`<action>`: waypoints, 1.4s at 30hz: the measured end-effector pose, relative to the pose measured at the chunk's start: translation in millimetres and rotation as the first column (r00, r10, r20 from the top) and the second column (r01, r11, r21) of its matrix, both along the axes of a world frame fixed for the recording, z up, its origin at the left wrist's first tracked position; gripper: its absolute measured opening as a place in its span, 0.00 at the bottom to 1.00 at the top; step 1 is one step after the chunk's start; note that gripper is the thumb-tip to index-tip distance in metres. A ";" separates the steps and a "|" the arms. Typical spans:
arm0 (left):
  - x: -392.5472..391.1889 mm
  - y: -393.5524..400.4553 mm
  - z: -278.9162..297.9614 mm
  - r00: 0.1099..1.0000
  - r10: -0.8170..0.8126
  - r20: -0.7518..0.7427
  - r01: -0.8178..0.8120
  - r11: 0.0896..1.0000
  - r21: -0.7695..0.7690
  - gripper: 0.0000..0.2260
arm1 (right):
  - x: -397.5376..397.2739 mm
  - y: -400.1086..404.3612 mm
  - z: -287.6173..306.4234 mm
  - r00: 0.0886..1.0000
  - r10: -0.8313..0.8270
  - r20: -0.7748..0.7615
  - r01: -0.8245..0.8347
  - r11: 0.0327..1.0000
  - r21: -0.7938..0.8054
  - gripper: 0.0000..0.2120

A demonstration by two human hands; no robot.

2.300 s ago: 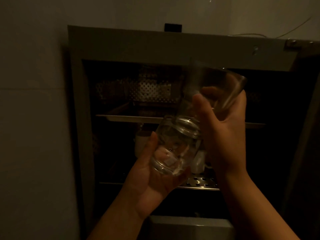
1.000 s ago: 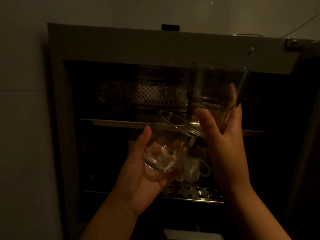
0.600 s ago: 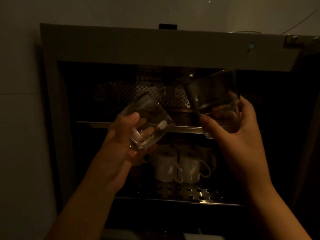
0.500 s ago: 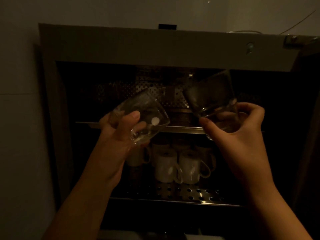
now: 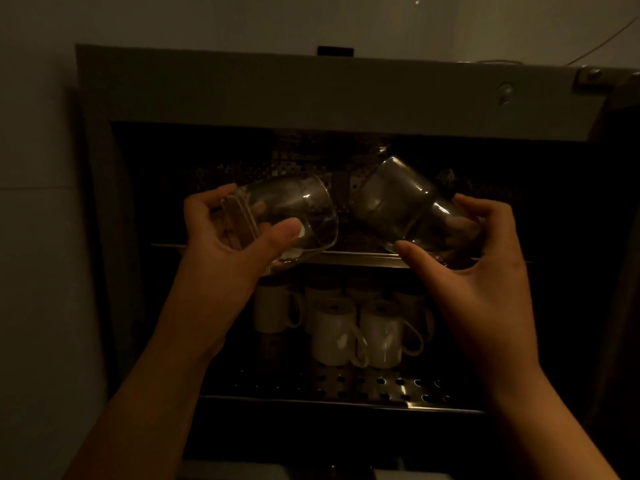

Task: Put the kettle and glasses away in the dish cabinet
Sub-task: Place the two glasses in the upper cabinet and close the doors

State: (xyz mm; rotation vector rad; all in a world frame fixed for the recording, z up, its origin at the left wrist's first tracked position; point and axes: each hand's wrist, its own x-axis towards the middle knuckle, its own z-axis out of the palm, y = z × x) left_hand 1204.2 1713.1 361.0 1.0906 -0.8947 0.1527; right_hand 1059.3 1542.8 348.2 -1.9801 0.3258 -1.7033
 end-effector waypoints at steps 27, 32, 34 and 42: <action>0.0 -12.2 0.8 0.807 0.502 0.312 -0.514 0.857 -0.051 0.39 | 10.7 -9.7 -2.7 0.979 -0.141 0.147 0.158 0.982 -0.106 0.38; -0.4 -13.6 5.2 0.748 0.537 0.390 -0.545 0.832 -0.100 0.40 | 10.7 -9.0 -3.8 0.977 -0.143 0.161 0.165 0.977 -0.133 0.39; -0.2 -15.7 7.0 0.732 0.540 0.415 -0.557 0.825 -0.092 0.41 | 11.0 -8.3 -2.2 0.972 -0.159 0.172 0.189 0.966 -0.174 0.38; 0.4 -22.7 11.2 0.769 0.506 0.390 -0.517 0.852 -0.086 0.42 | 12.3 -7.1 4.9 0.970 -0.174 0.169 0.220 0.926 -0.307 0.35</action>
